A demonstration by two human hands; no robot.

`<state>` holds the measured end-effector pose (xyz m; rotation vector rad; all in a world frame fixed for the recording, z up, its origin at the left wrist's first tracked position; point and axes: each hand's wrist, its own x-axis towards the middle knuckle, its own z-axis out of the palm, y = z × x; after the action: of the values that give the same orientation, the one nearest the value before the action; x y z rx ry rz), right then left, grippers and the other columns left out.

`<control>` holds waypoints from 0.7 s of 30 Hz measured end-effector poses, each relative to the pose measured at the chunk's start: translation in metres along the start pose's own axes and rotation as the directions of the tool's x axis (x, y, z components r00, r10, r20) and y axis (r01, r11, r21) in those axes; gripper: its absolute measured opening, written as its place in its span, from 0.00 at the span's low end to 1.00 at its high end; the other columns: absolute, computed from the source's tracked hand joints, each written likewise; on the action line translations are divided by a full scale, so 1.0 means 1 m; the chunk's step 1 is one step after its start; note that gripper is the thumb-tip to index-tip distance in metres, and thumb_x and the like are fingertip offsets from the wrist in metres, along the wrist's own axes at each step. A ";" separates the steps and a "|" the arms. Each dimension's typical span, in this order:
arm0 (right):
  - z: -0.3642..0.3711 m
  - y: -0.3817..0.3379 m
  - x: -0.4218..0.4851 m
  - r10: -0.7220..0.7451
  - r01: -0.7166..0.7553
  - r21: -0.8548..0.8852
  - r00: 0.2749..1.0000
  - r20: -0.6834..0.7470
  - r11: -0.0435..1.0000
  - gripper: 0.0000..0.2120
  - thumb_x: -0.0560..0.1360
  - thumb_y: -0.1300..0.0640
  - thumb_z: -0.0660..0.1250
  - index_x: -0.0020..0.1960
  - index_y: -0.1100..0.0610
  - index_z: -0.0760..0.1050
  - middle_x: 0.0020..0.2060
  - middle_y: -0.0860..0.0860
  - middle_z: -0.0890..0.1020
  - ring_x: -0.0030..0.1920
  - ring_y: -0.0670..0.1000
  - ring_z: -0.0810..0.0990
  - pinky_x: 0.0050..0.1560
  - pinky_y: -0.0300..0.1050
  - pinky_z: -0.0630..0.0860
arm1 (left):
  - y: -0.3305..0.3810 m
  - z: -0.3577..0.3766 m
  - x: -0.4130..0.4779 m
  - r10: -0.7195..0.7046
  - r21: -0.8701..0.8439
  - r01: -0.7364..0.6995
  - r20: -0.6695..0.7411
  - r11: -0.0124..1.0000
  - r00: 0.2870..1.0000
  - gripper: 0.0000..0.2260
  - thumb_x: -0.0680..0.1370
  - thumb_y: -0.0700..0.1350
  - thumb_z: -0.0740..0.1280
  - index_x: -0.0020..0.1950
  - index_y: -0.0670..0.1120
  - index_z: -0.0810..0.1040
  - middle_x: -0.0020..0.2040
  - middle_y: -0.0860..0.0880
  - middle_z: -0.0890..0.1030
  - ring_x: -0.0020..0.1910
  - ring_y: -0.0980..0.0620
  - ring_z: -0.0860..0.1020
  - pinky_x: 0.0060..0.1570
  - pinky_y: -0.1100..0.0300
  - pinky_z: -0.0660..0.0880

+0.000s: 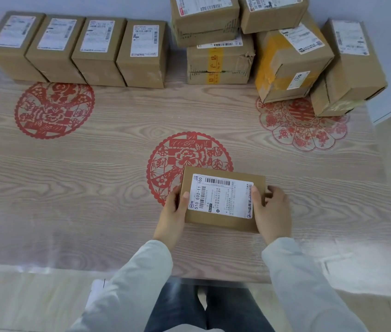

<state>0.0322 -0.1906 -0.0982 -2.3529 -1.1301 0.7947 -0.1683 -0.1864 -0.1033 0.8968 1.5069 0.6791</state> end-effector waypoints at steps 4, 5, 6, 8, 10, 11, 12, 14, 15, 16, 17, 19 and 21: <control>0.011 -0.012 -0.009 -0.438 0.395 -0.261 0.888 -0.137 0.881 0.25 0.79 0.52 0.60 0.71 0.66 0.64 0.71 0.64 0.66 0.73 0.64 0.59 0.71 0.56 0.58 | 0.003 0.001 0.003 0.030 -0.012 -0.030 -0.023 0.999 0.999 0.23 0.82 0.53 0.57 0.76 0.53 0.59 0.70 0.56 0.70 0.68 0.56 0.68 0.65 0.62 0.64; 0.016 -0.015 -0.010 -0.523 0.472 -0.327 0.848 -0.084 0.818 0.27 0.79 0.50 0.56 0.72 0.66 0.63 0.72 0.63 0.65 0.74 0.64 0.57 0.72 0.56 0.55 | 0.002 0.001 0.004 0.042 -0.005 -0.042 -0.029 0.999 0.999 0.23 0.81 0.53 0.57 0.76 0.53 0.59 0.71 0.55 0.69 0.69 0.56 0.68 0.68 0.59 0.63; 0.022 -0.017 -0.011 -0.584 0.538 -0.378 0.812 -0.009 0.754 0.28 0.79 0.48 0.53 0.73 0.66 0.61 0.73 0.62 0.63 0.75 0.61 0.55 0.74 0.55 0.51 | 0.001 0.002 0.005 0.056 0.001 -0.056 -0.028 0.998 0.998 0.23 0.81 0.53 0.57 0.76 0.53 0.60 0.71 0.55 0.70 0.69 0.56 0.68 0.70 0.56 0.64; 0.033 -0.021 -0.009 -0.653 0.622 -0.433 0.752 0.095 0.653 0.29 0.78 0.47 0.51 0.73 0.65 0.60 0.73 0.60 0.63 0.75 0.57 0.53 0.76 0.51 0.45 | 0.000 0.003 0.007 0.077 0.008 -0.076 -0.020 0.997 0.997 0.22 0.82 0.52 0.56 0.76 0.53 0.62 0.69 0.53 0.72 0.68 0.56 0.71 0.69 0.53 0.67; 0.040 -0.023 -0.007 -0.669 0.643 -0.473 0.730 0.139 0.603 0.29 0.79 0.47 0.51 0.73 0.65 0.61 0.73 0.59 0.64 0.75 0.56 0.55 0.75 0.51 0.47 | 0.000 0.003 0.009 0.079 0.009 -0.079 -0.016 0.997 0.997 0.21 0.82 0.51 0.56 0.75 0.52 0.63 0.67 0.53 0.74 0.65 0.56 0.73 0.66 0.57 0.70; 0.042 -0.022 -0.006 -0.668 0.642 -0.484 0.729 0.149 0.594 0.29 0.79 0.47 0.51 0.73 0.65 0.61 0.73 0.59 0.63 0.75 0.57 0.56 0.74 0.52 0.50 | 0.000 0.003 0.009 0.079 0.005 -0.079 -0.016 0.997 0.997 0.20 0.82 0.50 0.57 0.75 0.51 0.63 0.66 0.54 0.75 0.64 0.58 0.74 0.63 0.61 0.71; 0.043 -0.021 -0.006 -0.670 0.641 -0.492 0.728 0.146 0.589 0.29 0.79 0.48 0.50 0.73 0.65 0.61 0.73 0.60 0.63 0.74 0.57 0.57 0.73 0.53 0.52 | 0.000 0.003 0.009 0.082 0.004 -0.082 -0.016 0.997 0.997 0.20 0.82 0.49 0.57 0.74 0.51 0.63 0.64 0.55 0.75 0.62 0.60 0.74 0.60 0.66 0.72; 0.044 -0.020 -0.005 -0.673 0.640 -0.502 0.725 0.145 0.582 0.29 0.79 0.48 0.50 0.74 0.65 0.59 0.74 0.59 0.62 0.74 0.57 0.58 0.72 0.54 0.53 | -0.002 0.005 0.009 0.084 0.000 -0.084 -0.018 0.996 0.996 0.20 0.82 0.48 0.57 0.75 0.51 0.62 0.64 0.55 0.75 0.60 0.64 0.74 0.54 0.72 0.72; 0.044 -0.021 -0.005 -0.669 0.638 -0.505 0.728 0.149 0.582 0.29 0.79 0.49 0.50 0.74 0.65 0.59 0.74 0.59 0.62 0.74 0.57 0.58 0.72 0.54 0.53 | -0.003 0.005 0.010 0.079 -0.002 -0.079 -0.024 0.997 0.997 0.20 0.82 0.48 0.57 0.75 0.50 0.62 0.65 0.54 0.75 0.60 0.65 0.74 0.54 0.74 0.72; 0.044 -0.021 -0.005 -0.664 0.634 -0.505 0.732 0.149 0.586 0.29 0.79 0.49 0.50 0.74 0.65 0.59 0.74 0.59 0.63 0.74 0.58 0.59 0.73 0.54 0.53 | -0.003 0.005 0.010 0.081 -0.003 -0.081 -0.030 0.997 0.996 0.21 0.82 0.47 0.57 0.75 0.50 0.62 0.65 0.54 0.75 0.60 0.64 0.74 0.54 0.74 0.72; 0.043 -0.022 -0.004 -0.664 0.631 -0.507 0.734 0.144 0.587 0.29 0.79 0.49 0.51 0.74 0.65 0.60 0.73 0.60 0.63 0.74 0.58 0.59 0.73 0.54 0.53 | -0.002 0.006 0.010 0.086 -0.003 -0.086 -0.033 0.996 0.996 0.21 0.82 0.48 0.57 0.75 0.50 0.62 0.66 0.54 0.75 0.61 0.64 0.73 0.54 0.74 0.72; 0.043 -0.022 -0.004 -0.659 0.629 -0.511 0.737 0.151 0.587 0.28 0.79 0.49 0.51 0.73 0.65 0.62 0.72 0.60 0.65 0.73 0.58 0.61 0.73 0.54 0.54 | -0.004 0.006 0.011 0.080 0.004 -0.080 -0.031 0.997 0.996 0.21 0.82 0.48 0.57 0.75 0.51 0.61 0.66 0.54 0.74 0.62 0.62 0.74 0.56 0.71 0.72; 0.042 -0.023 -0.005 -0.655 0.627 -0.510 0.740 0.154 0.588 0.28 0.79 0.48 0.50 0.72 0.65 0.63 0.71 0.60 0.67 0.73 0.58 0.62 0.72 0.55 0.54 | -0.005 0.005 0.011 0.080 0.006 -0.080 -0.020 0.997 0.997 0.21 0.82 0.49 0.57 0.75 0.52 0.61 0.67 0.53 0.74 0.63 0.60 0.73 0.58 0.69 0.72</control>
<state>-0.0106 -0.1762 -0.1145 -2.0246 -2.2317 0.1414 -0.1640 -0.1799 -0.1146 0.9614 1.4974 0.7443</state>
